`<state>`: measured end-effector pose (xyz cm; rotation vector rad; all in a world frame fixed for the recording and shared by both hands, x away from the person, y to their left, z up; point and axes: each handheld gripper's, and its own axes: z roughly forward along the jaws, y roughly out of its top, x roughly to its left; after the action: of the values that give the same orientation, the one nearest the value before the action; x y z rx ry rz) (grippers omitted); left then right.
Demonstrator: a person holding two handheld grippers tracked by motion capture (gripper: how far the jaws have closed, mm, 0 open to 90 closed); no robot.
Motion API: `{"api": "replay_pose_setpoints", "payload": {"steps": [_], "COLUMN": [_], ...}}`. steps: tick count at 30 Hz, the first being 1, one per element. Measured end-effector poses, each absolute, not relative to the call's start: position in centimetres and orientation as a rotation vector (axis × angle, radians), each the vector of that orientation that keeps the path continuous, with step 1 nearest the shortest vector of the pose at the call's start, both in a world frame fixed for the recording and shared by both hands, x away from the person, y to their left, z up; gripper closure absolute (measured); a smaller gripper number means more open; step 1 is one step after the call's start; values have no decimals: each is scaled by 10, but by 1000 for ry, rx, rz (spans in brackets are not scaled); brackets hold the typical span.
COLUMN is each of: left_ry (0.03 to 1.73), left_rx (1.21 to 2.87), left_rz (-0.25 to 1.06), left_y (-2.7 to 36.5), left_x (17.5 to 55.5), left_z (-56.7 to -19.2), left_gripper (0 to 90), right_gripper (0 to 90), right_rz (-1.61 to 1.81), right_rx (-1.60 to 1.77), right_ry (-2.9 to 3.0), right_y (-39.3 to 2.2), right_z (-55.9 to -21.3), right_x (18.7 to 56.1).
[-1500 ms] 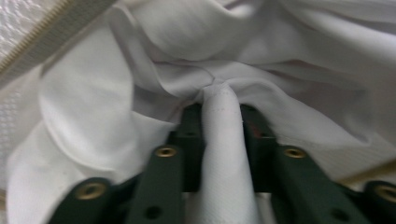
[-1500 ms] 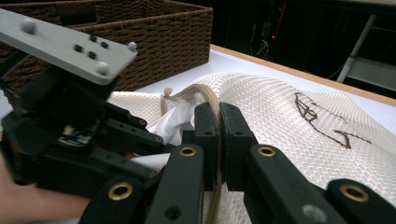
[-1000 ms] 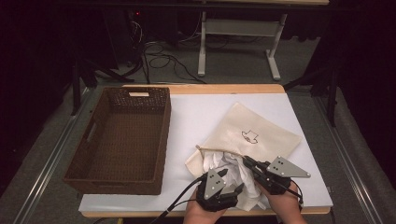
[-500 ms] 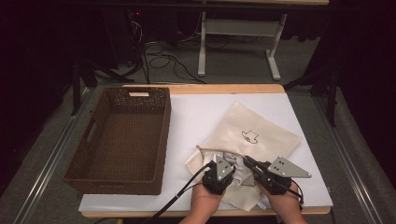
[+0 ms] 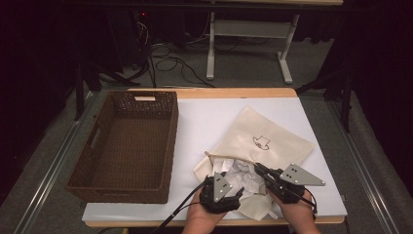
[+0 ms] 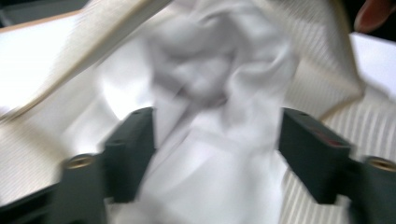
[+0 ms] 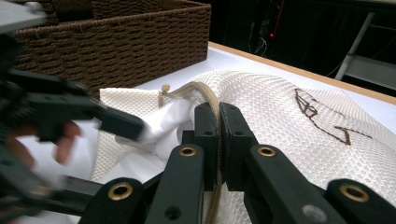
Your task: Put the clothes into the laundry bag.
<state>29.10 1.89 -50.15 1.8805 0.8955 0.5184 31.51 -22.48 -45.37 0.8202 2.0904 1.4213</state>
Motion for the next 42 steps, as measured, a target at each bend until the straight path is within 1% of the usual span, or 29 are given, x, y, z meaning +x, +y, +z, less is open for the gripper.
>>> {"api": "replay_pose_setpoints", "payload": {"steps": [1, 2, 6, 7, 8, 9, 11, 14, 15, 16, 17, 18, 21, 22, 23, 24, 25, 26, 27, 28, 29, 30, 31, 32, 33, 34, 37, 42], "left_ry": [919, 986, 1041, 1049, 1048, 1024, 984, 959, 951, 951, 962, 962, 970, 973, 973, 971, 963, 962, 961, 951, 951, 945, 943, 939, 933, 930, 921, 925], "left_rx": [1872, 1857, 1848, 1851, 1855, 1860, 1876, 1889, 1922, 1922, 1976, 1976, 2068, 2061, 2061, 2059, 2056, 2050, 2042, 2031, 2031, 2029, 2028, 2023, 2019, 2011, 2003, 1988], "left_rz": [511, 496, 483, 456, 436, 393, 356, 316, 317, 317, 327, 327, 318, 313, 313, 319, 320, 322, 318, 318, 318, 317, 318, 317, 314, 316, 329, 324], "left_y": [27, 38, 45, 46, 46, 45, 41, 36, 34, 34, 29, 29, 20, 20, 20, 20, 20, 20, 21, 22, 22, 22, 22, 22, 22, 23, 23, 25], "left_x": [293, 300, 310, 313, 315, 316, 316, 313, 312, 312, 312, 312, 315, 315, 315, 315, 314, 313, 312, 310, 310, 309, 309, 308, 308, 307, 305, 302], "left_z": [-503, -505, -511, -513, -515, -517, -519, -520, -522, -522, -524, -524, -525, -525, -525, -525, -525, -525, -525, -525, -525, -525, -525, -525, -525, -525, -525, -524], "left_gripper": [198, 167, 160, 168, 239, 288, 294, 250, 191, 169, 153, 153, 159, 203, 226, 226, 264, 307, 401, 454, 495, 495, 561, 561, 638, 669, 742, 757], "right_gripper": [880, 880, 880, 880, 880, 880, 880, 880, 880, 880, 880, 880, 880, 880, 880, 880, 880, 880, 880, 880, 880, 880, 880, 880, 880, 880, 880, 880], "right_rz": [1421, 1417, 1415, 1419, 1420, 1418, 1421, 1430, 1426, 1426, 1426, 1426, 1424, 1420, 1420, 1420, 1420, 1424, 1424, 1425, 1428, 1428, 1423, 1423, 1426, 1425, 1424, 1431], "right_rx": [812, 806, 804, 811, 807, 802, 806, 813, 806, 806, 804, 804, 811, 809, 809, 809, 808, 806, 804, 803, 797, 797, 799, 799, 798, 798, 798, 797], "right_ry": [2093, 2093, 2091, 2092, 2094, 2095, 2094, 2091, 2092, 2092, 2095, 2095, 2096, 2097, 2097, 2097, 2097, 2095, 2098, 2095, 2095, 2095, 2097, 2097, 2096, 2096, 2098, 2105], "right_y": [-224, -223, -223, -223, -224, -225, -225, -225, -225, -225, -225, -225, -224, -224, -224, -224, -224, -224, -224, -223, -223, -223, -222, -222, -222, -222, -223, -221], "right_z": [-454, -454, -454, -454, -454, -454, -454, -454, -454, -454, -454, -454, -454, -454, -454, -454, -454, -454, -455, -455, -455, -455, -455, -455, -455, -455, -455, -454], "right_x": [316, 316, 316, 315, 316, 316, 316, 316, 316, 316, 316, 316, 315, 315, 315, 315, 315, 316, 316, 316, 316, 316, 316, 316, 316, 316, 316, 314]}}
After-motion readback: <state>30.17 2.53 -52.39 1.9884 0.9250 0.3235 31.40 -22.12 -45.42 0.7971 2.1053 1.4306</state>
